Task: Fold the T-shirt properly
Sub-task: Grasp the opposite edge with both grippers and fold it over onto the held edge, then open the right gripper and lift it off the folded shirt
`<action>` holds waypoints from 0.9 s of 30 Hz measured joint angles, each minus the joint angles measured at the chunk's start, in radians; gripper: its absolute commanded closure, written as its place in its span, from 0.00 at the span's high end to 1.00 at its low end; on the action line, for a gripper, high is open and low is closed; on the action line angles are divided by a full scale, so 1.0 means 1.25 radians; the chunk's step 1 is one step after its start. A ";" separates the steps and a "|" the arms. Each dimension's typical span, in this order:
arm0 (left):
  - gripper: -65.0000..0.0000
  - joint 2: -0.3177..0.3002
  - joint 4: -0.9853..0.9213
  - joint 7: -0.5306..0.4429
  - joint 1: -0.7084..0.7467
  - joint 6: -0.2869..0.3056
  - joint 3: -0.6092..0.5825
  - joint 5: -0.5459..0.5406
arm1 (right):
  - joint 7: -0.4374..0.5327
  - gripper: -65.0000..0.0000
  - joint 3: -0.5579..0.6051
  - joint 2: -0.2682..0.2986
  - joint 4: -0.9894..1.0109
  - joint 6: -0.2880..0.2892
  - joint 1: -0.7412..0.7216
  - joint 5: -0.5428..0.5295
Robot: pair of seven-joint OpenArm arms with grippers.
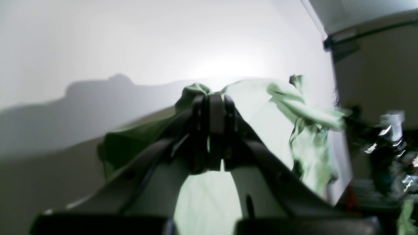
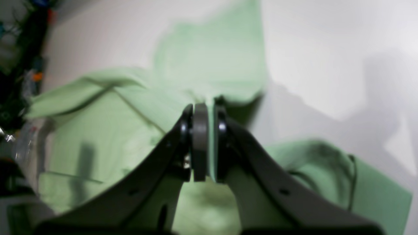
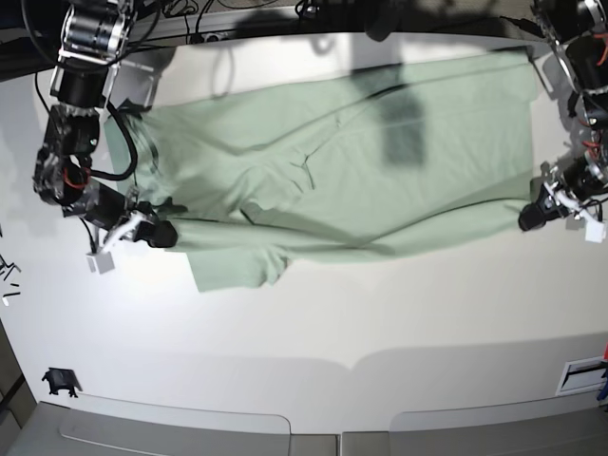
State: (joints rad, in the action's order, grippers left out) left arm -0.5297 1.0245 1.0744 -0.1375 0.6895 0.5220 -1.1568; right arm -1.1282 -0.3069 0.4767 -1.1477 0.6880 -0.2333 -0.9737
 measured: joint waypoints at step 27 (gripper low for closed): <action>0.35 -0.054 0.261 0.017 0.278 0.000 0.072 0.011 | -0.235 0.41 -0.324 0.036 -0.120 0.003 0.248 -0.324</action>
State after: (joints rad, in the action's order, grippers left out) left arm -0.5972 1.3502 1.0954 0.2096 0.6891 0.6125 -1.1435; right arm -1.4216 -0.7124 0.5220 -1.2980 0.6914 0.0761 -1.3792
